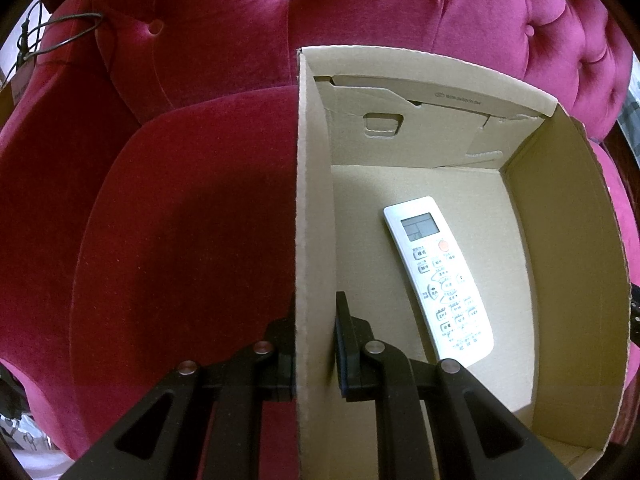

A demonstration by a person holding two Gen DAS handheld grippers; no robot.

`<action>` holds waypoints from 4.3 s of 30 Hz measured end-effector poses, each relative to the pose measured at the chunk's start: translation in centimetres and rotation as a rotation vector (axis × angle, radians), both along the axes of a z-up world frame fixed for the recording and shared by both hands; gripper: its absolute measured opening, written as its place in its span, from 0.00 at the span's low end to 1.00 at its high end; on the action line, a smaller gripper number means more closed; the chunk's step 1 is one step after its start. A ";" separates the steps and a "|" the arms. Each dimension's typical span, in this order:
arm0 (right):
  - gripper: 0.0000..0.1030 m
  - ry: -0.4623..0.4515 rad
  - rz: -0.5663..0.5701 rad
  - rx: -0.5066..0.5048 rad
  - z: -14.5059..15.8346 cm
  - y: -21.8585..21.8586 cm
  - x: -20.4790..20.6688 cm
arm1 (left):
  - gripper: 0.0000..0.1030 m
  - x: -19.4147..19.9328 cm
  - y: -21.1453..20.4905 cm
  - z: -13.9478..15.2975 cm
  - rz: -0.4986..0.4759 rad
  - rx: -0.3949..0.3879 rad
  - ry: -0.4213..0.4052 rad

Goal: Organize rigid objects
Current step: 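Grasp the black round cap with the right gripper, then carry the black cap into the box and release it beside the remote, then lift the right gripper out of the box toward the paper sheet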

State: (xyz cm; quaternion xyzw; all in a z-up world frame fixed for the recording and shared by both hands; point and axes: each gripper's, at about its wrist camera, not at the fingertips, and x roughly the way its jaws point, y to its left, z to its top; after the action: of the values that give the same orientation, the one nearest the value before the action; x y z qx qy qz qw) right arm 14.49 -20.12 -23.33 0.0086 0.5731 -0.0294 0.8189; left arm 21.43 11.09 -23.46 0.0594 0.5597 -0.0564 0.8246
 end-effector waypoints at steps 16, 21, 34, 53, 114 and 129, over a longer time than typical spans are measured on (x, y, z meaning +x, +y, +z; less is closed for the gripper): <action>0.39 -0.049 0.046 -0.008 5.2 2.4 0.2 | 0.14 -0.1 -0.4 0.0 -0.001 0.007 -0.001; 0.39 -0.065 0.070 0.004 6.6 3.8 0.6 | 0.14 -0.1 -0.4 -0.1 -0.002 0.012 -0.001; 0.39 -0.106 0.179 0.036 9.3 9.4 1.3 | 0.14 0.1 -0.4 -0.1 -0.003 0.012 0.003; 0.39 -0.058 0.279 0.095 5.4 16.5 1.7 | 0.14 0.1 -0.3 0.0 -0.001 0.004 0.005; 0.48 0.018 0.297 0.085 1.7 20.4 0.8 | 0.14 0.3 -0.4 -0.2 -0.005 0.009 0.005; 0.73 -0.061 0.251 0.069 6.1 17.8 -1.0 | 0.14 0.4 -0.5 -0.3 -0.005 0.013 0.006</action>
State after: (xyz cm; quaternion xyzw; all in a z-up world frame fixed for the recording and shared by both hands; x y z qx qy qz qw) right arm 13.46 -2.29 -17.28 -0.0341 0.5451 0.0935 0.8325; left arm 21.78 10.57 -23.76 0.0661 0.5626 -0.0552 0.8223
